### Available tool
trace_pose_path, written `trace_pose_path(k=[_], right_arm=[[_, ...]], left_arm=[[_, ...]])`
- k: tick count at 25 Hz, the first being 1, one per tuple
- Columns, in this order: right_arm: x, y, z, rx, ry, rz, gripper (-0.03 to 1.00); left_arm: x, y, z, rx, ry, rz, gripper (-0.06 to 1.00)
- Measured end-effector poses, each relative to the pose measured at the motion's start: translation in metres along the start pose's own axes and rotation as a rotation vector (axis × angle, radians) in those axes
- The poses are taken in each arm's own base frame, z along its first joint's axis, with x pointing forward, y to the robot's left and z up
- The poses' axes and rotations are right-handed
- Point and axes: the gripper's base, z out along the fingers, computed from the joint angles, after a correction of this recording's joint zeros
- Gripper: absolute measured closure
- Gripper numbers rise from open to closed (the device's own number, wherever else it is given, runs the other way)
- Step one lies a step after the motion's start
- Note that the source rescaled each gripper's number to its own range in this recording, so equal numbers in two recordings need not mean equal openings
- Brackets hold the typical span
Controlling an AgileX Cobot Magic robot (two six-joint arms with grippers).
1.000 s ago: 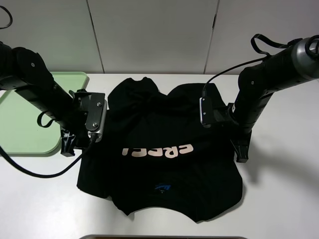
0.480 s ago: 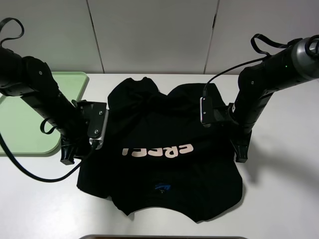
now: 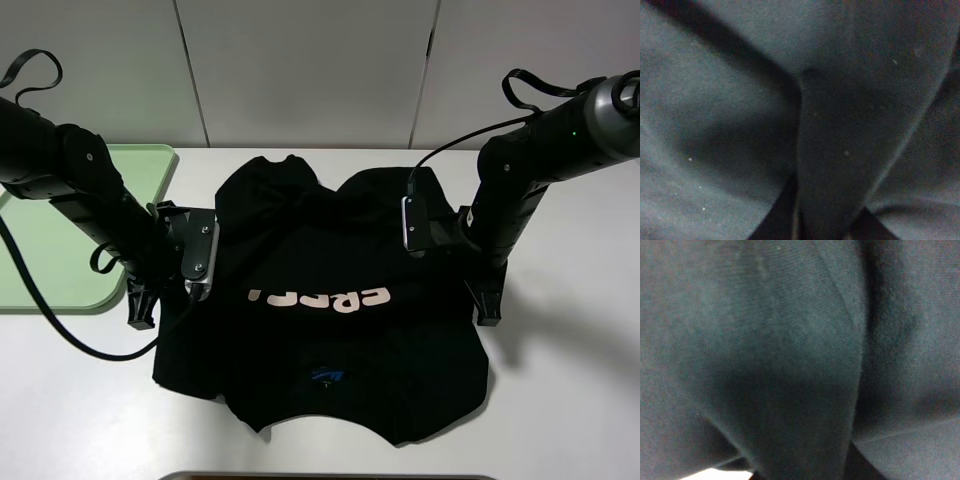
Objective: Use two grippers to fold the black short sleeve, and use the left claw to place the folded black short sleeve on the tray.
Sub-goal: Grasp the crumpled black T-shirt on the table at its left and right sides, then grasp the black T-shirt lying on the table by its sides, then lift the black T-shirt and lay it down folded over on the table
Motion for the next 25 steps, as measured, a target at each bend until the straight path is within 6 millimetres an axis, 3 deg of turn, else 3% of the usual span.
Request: trace_pose_path(k=[7, 13, 17, 25], right_arm=[[0.0, -0.007, -0.002, 0.076, -0.01, 0.177, 0.97], [0.003, -0.017, -0.046, 0.252, -0.076, 0.253, 0.97], [0.006, -0.018, -0.072, 0.321, -0.108, 0.269, 0.97], [0.018, -0.008, -0.137, 0.474, -0.194, 0.284, 0.97]], left_arm=[[0.0, -0.002, 0.0, 0.018, 0.004, -0.153, 0.94], [-0.001, -0.008, -0.017, 0.062, 0.011, -0.171, 0.94], [-0.011, -0.012, -0.05, 0.008, -0.039, -0.192, 0.94], [-0.03, -0.033, -0.141, -0.208, -0.227, -0.22, 0.94]])
